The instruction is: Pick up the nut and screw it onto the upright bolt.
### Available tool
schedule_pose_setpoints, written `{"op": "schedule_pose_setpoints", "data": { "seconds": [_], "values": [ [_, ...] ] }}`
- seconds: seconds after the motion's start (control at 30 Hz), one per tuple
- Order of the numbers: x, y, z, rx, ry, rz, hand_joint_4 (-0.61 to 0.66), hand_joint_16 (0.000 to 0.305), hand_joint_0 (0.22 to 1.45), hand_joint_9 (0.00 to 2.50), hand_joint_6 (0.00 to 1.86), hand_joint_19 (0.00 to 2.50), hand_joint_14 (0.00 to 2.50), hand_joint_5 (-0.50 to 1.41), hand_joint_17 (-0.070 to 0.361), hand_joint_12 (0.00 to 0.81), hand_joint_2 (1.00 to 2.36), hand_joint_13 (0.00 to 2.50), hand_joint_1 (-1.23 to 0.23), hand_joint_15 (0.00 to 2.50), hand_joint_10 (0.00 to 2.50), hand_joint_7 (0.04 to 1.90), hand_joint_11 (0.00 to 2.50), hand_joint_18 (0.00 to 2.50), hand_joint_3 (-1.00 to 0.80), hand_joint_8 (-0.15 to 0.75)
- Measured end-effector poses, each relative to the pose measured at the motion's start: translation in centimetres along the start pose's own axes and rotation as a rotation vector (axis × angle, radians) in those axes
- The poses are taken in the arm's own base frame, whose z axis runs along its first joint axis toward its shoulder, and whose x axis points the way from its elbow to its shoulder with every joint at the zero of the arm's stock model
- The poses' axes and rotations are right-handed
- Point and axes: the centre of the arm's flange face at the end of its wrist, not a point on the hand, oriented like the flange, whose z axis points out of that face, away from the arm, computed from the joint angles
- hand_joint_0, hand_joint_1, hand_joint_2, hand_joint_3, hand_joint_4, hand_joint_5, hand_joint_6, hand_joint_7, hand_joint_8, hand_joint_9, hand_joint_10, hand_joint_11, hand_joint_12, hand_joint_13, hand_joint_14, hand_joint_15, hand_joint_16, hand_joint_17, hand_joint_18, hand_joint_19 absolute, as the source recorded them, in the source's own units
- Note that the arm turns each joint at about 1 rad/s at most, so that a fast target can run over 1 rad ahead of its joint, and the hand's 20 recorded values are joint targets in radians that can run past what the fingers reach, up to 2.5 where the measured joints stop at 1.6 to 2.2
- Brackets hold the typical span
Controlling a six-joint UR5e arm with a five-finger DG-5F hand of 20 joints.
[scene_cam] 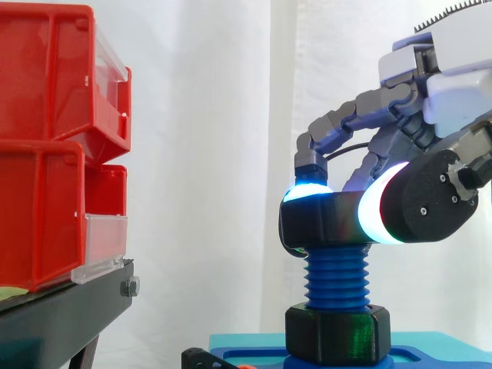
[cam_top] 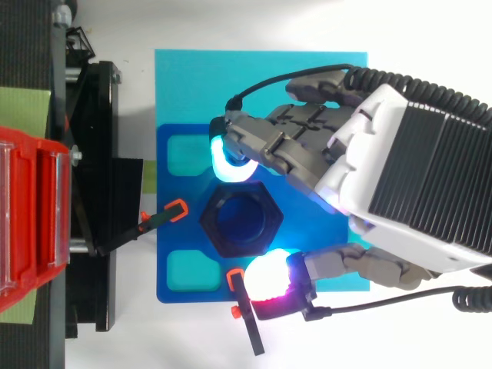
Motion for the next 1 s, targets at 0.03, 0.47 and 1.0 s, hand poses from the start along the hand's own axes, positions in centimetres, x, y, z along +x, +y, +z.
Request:
{"op": "schedule_pose_setpoints", "data": {
  "seconds": [0.03,0.47,1.0],
  "values": [
    [0.0,0.0,0.0,-0.001,-0.001,0.0,0.3,0.044,0.59,0.81,0.5,0.41,0.0,-0.14,0.1,0.434,1.0,0.77,-0.72,0.12,0.01,1.27,0.34,0.5,-0.5,0.355],
    [0.3,0.1,0.1,-0.025,0.004,0.0,0.3,0.044,0.59,0.81,0.5,0.4,0.0,-0.14,0.099,0.433,1.0,0.77,-0.72,0.13,0.01,1.27,0.34,0.49,-0.5,0.357],
    [1.7,-0.6,0.3,-0.034,-0.015,0.016,0.3,0.043,0.59,0.81,0.5,0.41,0.0,-0.14,0.097,0.432,1.0,0.77,-0.72,0.12,0.01,1.27,0.34,0.47,-0.5,0.353]
  ]
}}
